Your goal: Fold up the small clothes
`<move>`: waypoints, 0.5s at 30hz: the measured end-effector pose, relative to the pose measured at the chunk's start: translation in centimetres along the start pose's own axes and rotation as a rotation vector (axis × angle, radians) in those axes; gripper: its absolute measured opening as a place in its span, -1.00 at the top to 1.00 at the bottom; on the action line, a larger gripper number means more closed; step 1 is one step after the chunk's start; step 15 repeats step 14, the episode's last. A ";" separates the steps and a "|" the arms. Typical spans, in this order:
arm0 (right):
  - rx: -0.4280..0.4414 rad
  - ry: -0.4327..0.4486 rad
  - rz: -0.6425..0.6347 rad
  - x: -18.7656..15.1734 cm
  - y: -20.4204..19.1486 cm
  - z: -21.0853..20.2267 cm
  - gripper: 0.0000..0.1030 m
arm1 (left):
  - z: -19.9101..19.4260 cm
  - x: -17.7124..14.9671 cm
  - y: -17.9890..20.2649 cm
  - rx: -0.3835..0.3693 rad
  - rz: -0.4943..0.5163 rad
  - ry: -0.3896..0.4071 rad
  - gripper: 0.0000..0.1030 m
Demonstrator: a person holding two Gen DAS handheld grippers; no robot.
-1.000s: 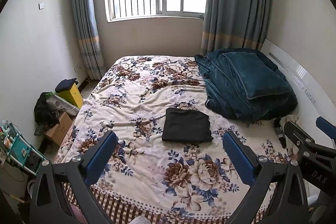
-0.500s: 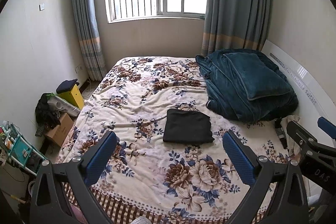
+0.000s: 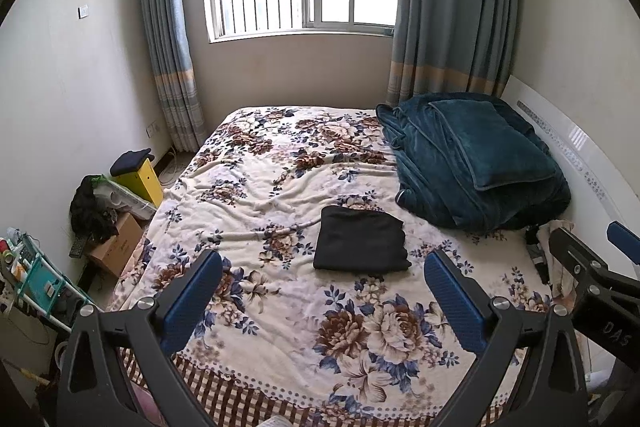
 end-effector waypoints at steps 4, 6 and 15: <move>-0.001 0.001 -0.001 0.0 -0.1 0.0 -1.00 | 0.0 -0.1 0.0 0.000 -0.002 -0.001 -1.00; 0.001 0.001 0.001 0.0 -0.1 0.0 -1.00 | 0.0 -0.1 0.0 0.001 -0.002 -0.001 -1.00; -0.002 0.003 0.004 0.0 -0.3 0.0 -1.00 | 0.0 -0.1 -0.2 -0.001 -0.003 -0.001 -1.00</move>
Point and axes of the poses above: each gripper's, at about its wrist camera, not at the fingertips, and z roughly the way its jaws point, y to its right, x to its top, the point moved 6 cm from there along z, roughly the way its jaws point, and after that the axes turned 3 degrees about -y, right-handed, at the moved point
